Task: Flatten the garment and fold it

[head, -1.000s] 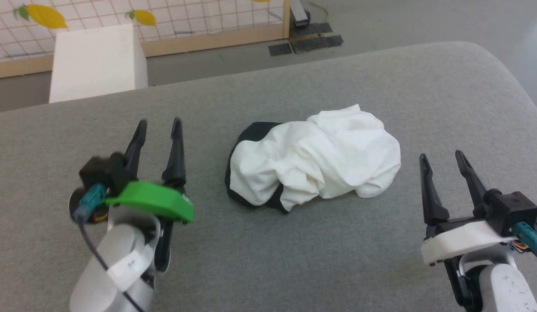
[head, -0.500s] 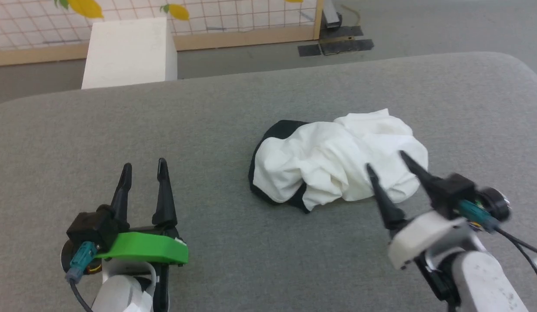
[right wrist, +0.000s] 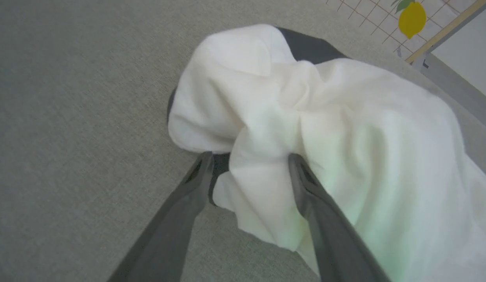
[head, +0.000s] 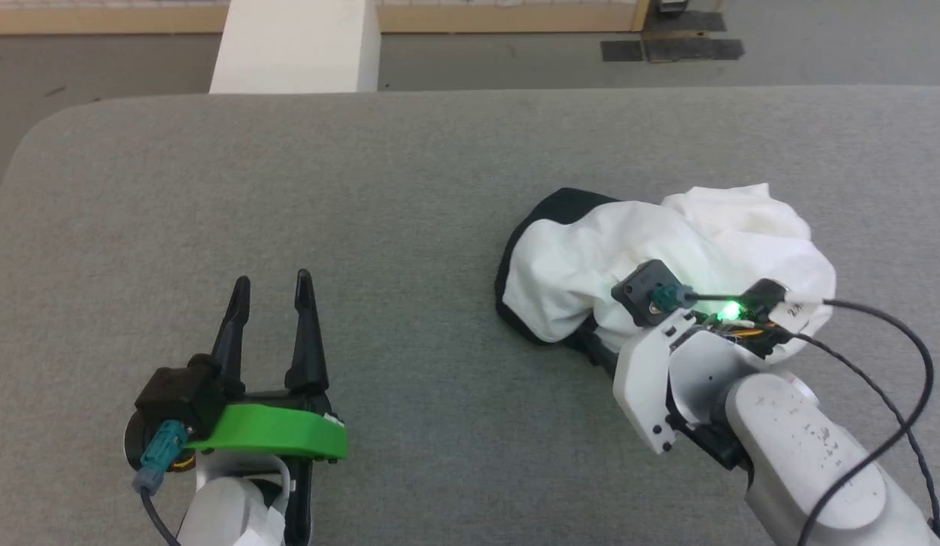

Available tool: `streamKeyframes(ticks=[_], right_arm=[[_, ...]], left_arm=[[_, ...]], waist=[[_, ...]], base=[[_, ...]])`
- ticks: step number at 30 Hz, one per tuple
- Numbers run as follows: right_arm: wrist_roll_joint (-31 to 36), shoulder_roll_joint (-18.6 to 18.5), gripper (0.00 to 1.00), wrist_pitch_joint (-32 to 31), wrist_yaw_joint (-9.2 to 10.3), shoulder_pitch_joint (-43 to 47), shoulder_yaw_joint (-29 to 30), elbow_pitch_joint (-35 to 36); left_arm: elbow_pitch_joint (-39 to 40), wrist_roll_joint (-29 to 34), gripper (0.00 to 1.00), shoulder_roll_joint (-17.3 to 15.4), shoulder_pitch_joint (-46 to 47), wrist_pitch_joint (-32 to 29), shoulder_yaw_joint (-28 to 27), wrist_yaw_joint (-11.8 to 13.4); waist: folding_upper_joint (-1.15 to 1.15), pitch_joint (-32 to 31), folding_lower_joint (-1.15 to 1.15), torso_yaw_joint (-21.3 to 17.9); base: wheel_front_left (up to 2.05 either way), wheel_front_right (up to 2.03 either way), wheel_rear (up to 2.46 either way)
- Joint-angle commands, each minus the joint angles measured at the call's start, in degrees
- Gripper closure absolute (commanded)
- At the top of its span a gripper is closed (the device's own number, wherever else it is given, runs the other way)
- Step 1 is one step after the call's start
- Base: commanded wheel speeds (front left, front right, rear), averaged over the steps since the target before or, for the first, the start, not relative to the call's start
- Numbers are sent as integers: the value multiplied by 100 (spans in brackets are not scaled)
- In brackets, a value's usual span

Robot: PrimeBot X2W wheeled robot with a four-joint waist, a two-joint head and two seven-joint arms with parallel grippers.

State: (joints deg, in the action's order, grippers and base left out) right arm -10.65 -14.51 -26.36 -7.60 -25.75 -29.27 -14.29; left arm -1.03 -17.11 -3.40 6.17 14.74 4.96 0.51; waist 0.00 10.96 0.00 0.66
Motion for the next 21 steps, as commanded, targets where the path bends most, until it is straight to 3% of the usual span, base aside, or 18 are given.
streamKeyframes(ticks=[1,2,8,14,21], right_arm=[[27,5,67,-81,11,-129,-19,-75],[55,18,100,-88,11,-184,-37,-102],[59,232,100,229,11,-487,11,-3],[-182,535,100,851,11,-1186,-205,639],[-444,774,100,1478,11,-1924,435,1557]], left_arm=[[-14,30,0,32,90,26,1,-34],[-26,33,0,36,95,26,1,-39],[-70,29,0,49,89,26,-36,-5],[-27,21,0,51,37,26,-90,97],[40,105,0,51,-45,26,-137,162]], waist=[[0,76,0,111],[0,77,0,130],[0,28,0,169],[0,-62,0,63],[0,-179,0,-73]], base=[[0,0,0],[0,0,0],[0,0,0],[0,0,0],[0,0,0]])
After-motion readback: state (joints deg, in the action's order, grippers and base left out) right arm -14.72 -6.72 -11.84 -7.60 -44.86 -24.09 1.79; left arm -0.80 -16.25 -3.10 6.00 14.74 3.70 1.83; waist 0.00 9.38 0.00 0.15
